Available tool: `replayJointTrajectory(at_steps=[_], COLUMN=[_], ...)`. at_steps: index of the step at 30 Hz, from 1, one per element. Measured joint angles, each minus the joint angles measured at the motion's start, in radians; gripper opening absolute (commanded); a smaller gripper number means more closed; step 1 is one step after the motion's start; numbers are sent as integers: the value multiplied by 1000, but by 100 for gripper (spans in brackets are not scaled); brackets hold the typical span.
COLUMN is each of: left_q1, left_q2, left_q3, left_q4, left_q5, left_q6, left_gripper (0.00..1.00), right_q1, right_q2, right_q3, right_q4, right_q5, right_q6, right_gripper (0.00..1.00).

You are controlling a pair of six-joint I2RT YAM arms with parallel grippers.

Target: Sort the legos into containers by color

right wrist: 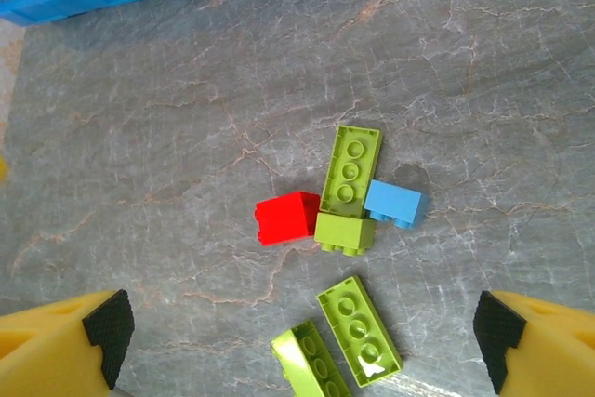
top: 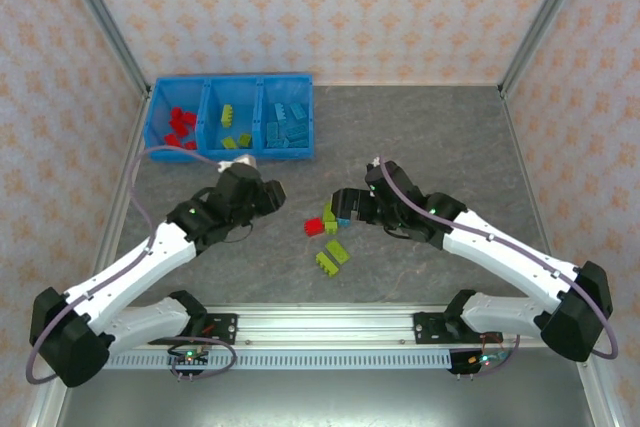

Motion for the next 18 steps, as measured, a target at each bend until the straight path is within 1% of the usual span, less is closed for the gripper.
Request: replayJointTrajectory(at_steps=[1, 3, 6, 8, 12, 15, 18], left_q1=[-17, -57, -126, -154, -158, -158, -157], left_q2=[17, 77, 179, 244, 370, 470, 563], left_q3=[0, 6, 28, 47, 110, 169, 209], left_q4=[9, 21, 20, 19, 16, 13, 13], left_q5=[1, 4, -23, -24, 10, 41, 87], left_q6=[14, 98, 281, 401, 590, 688, 756], left_gripper=[52, 53, 54, 56, 56, 56, 59], right_q1=[0, 0, 0, 0, 0, 0, 0], right_q2=[0, 0, 0, 0, 0, 0, 0], right_q3=[0, 0, 0, 0, 0, 0, 0], right_q4=[4, 10, 11, 10, 10, 9, 2], right_q5=[0, 0, 0, 2, 10, 17, 23], right_q6=[3, 8, 11, 11, 11, 10, 11], right_gripper=[96, 96, 96, 96, 96, 96, 96])
